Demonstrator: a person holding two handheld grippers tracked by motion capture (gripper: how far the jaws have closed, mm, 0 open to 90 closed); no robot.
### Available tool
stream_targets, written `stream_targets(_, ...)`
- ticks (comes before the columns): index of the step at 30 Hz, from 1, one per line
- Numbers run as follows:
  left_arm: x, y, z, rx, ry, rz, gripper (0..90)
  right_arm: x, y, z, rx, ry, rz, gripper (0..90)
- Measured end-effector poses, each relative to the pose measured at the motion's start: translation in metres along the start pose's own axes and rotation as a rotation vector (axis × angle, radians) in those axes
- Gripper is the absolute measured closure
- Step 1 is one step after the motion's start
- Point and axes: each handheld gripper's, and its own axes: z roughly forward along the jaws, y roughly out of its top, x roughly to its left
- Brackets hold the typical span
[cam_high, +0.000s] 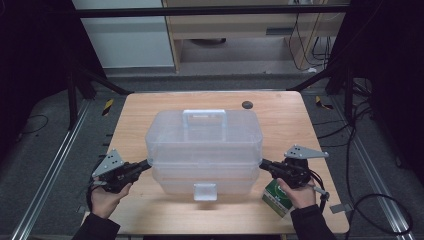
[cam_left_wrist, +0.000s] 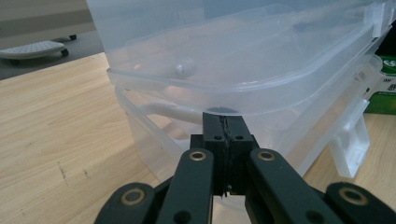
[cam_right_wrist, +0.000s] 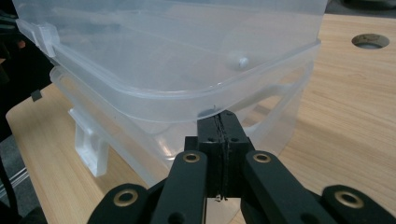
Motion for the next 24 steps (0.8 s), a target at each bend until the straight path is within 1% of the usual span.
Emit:
stream_targets(1, 0.0, 0.001, 0.0, -0.009, 0.003, -0.007, 89.5, 0.0, 0.002, 0.0, -0.007, 0.0, -0.004, 89.0)
stream_targets(3, 0.0, 0.002, 0.0, -0.014, 0.005, -0.008, 89.5, 0.0, 0.003, -0.001, -0.011, 0.0, -0.006, 89.0)
stream_targets(5, 0.001, 0.006, 0.0, -0.023, 0.016, -0.007, 89.5, -0.002, 0.005, -0.001, -0.027, 0.004, -0.003, 89.0)
stream_targets(8, 0.001, 0.009, 0.0, -0.029, 0.018, -0.011, 89.5, -0.002, 0.009, -0.001, -0.043, 0.011, 0.005, 89.2)
stream_targets(12, 0.002, 0.015, 0.001, -0.04, 0.023, -0.005, 89.5, -0.003, 0.013, -0.002, -0.056, 0.014, 0.006, 89.3)
stream_targets(14, 0.001, 0.017, 0.002, -0.044, 0.033, 0.0, 89.5, -0.005, 0.015, -0.002, -0.063, 0.017, 0.006, 89.3)
stream_targets(15, 0.001, 0.019, 0.003, -0.043, 0.032, -0.006, 89.5, -0.005, 0.017, -0.002, -0.067, 0.023, 0.01, 89.3)
stream_targets(19, 0.001, 0.023, 0.006, -0.057, 0.044, 0.0, 89.5, -0.007, 0.022, -0.001, -0.066, 0.018, 0.005, 89.2)
stream_targets(20, 0.001, 0.025, 0.006, -0.063, 0.042, 0.0, 89.6, -0.007, 0.024, 0.0, -0.068, 0.019, 0.005, 89.2)
stream_targets(21, 0.001, 0.029, 0.005, -0.068, 0.05, 0.008, 89.6, -0.008, 0.027, 0.001, -0.073, 0.017, 0.001, 89.2)
stream_targets(24, 0.002, 0.032, 0.005, -0.066, 0.059, 0.011, 89.6, -0.008, 0.029, 0.002, -0.081, 0.018, 0.002, 89.1)
